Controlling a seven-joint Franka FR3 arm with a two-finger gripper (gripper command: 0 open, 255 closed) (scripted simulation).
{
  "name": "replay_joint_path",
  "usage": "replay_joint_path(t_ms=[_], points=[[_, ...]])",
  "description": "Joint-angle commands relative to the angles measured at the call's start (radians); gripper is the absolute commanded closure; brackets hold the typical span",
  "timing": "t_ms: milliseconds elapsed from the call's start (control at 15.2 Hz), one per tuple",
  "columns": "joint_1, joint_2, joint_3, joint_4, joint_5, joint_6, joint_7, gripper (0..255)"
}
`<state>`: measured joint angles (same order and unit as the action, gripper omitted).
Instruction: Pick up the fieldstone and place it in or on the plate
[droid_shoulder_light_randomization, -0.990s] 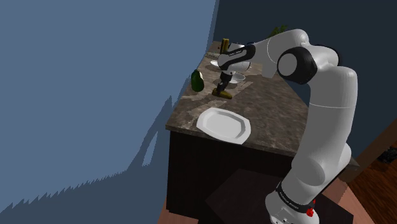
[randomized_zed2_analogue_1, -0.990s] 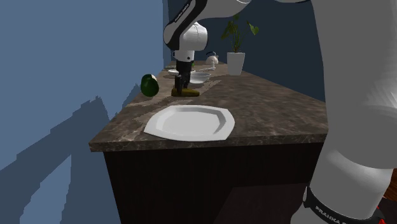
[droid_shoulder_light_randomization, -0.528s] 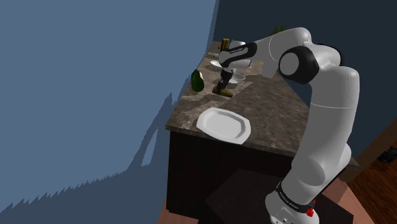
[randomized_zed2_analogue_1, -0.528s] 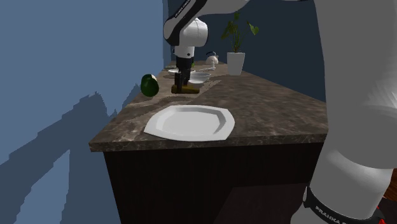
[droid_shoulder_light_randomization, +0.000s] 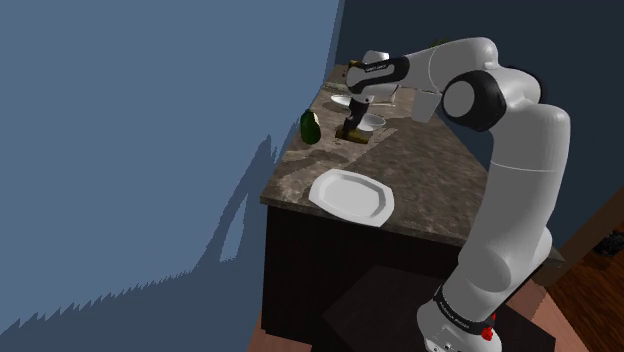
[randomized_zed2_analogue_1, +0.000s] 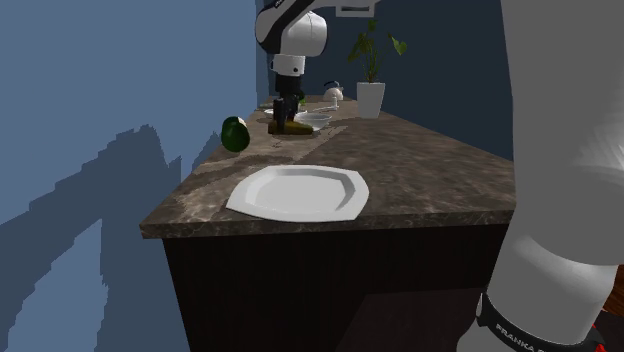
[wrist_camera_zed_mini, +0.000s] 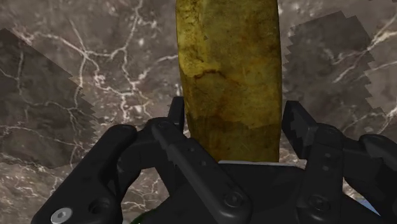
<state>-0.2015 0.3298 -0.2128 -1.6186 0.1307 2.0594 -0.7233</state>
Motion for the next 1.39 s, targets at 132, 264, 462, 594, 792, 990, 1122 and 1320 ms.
replay_joint_path(t_ms=[132, 264, 462, 594, 792, 990, 1122, 1320], points=[[-0.002, -0.011, -0.002, 0.039, -0.004, -0.05, 0.003, 255], [-0.002, -0.015, -0.003, 0.061, -0.006, -0.075, 0.005, 255], [0.011, -0.057, -0.002, 0.015, -0.017, -0.07, 0.019, 255], [0.035, -0.136, 0.002, -0.091, -0.038, -0.039, 0.048, 255], [0.066, -0.248, 0.015, -0.234, -0.069, -0.003, 0.096, 255], [0.09, -0.354, 0.034, -0.362, -0.097, 0.022, 0.149, 255], [0.104, -0.422, 0.05, -0.439, -0.114, 0.033, 0.185, 255], [0.121, -0.522, 0.079, -0.546, -0.133, 0.042, 0.241, 255]])
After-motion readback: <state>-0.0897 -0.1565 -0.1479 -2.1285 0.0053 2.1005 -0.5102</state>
